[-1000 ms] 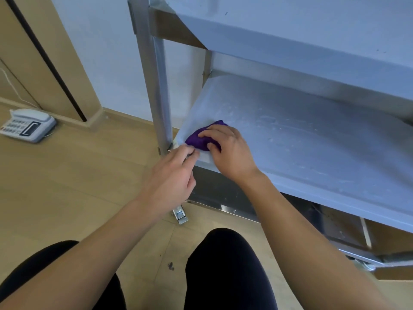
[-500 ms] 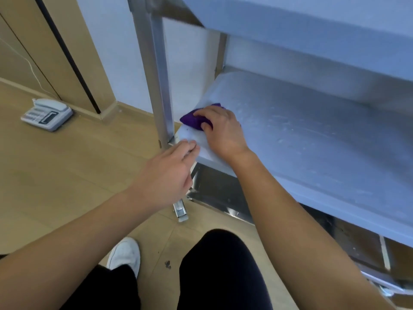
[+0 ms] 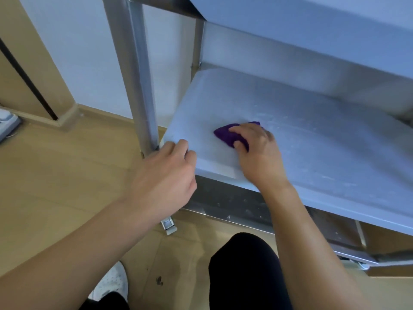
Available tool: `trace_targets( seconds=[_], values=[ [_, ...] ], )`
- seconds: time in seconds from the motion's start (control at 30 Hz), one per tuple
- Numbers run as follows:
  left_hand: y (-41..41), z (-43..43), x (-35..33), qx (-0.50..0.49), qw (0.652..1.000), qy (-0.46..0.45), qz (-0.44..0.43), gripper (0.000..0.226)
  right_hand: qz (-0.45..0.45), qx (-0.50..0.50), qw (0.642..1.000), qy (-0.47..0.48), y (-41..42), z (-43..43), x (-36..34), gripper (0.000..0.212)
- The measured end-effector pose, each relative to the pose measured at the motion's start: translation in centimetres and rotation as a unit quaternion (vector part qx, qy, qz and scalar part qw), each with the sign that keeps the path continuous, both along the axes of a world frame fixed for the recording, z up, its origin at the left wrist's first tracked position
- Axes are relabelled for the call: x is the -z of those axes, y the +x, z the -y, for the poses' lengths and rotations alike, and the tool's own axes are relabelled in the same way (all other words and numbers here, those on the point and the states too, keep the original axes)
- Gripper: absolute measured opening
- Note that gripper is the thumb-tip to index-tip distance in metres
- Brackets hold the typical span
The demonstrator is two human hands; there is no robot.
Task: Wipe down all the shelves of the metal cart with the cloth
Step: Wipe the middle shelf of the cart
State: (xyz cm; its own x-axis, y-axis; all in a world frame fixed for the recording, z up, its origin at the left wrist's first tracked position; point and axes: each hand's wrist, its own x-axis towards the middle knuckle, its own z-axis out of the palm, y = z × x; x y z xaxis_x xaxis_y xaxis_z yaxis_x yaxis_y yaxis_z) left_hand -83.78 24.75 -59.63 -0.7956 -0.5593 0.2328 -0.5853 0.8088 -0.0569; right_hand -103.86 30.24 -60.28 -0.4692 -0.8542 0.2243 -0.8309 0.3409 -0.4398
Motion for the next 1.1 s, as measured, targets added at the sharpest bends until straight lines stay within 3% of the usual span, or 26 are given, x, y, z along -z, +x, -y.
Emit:
trace_targets(
  seconds=[0.13,0.23,0.4,0.67,0.93,1.1],
  values=[
    [-0.7,0.0,-0.1,0.009,1.0,-0.021,-0.003,0.013,-0.024,-0.083,0.996,-0.036,4.0,0.4,0.9,0.036],
    [-0.7,0.4,0.0,0.014,0.999,-0.027,-0.011,0.015,0.0,-0.104,0.994,-0.024,2.1,1.5,0.5,0.035],
    [-0.9,1.1,0.2,0.017,0.999,-0.015,-0.031,0.012,0.002,-0.057,0.998,0.019,-1.5,4.6,-0.4,0.036],
    [-2.1,1.2,-0.3,0.029,0.998,-0.02,-0.061,0.019,-0.001,-0.121,0.992,-0.028,1.5,1.4,0.5,0.036],
    [-2.5,0.5,-0.5,0.002,1.0,0.01,-0.009,0.013,0.04,-0.053,0.998,0.012,-2.7,10.3,-0.4,0.037],
    [-2.5,0.5,-0.9,-0.008,1.0,0.024,0.013,0.016,0.024,-0.079,0.996,0.022,-1.1,9.1,-0.5,0.04]
  ],
)
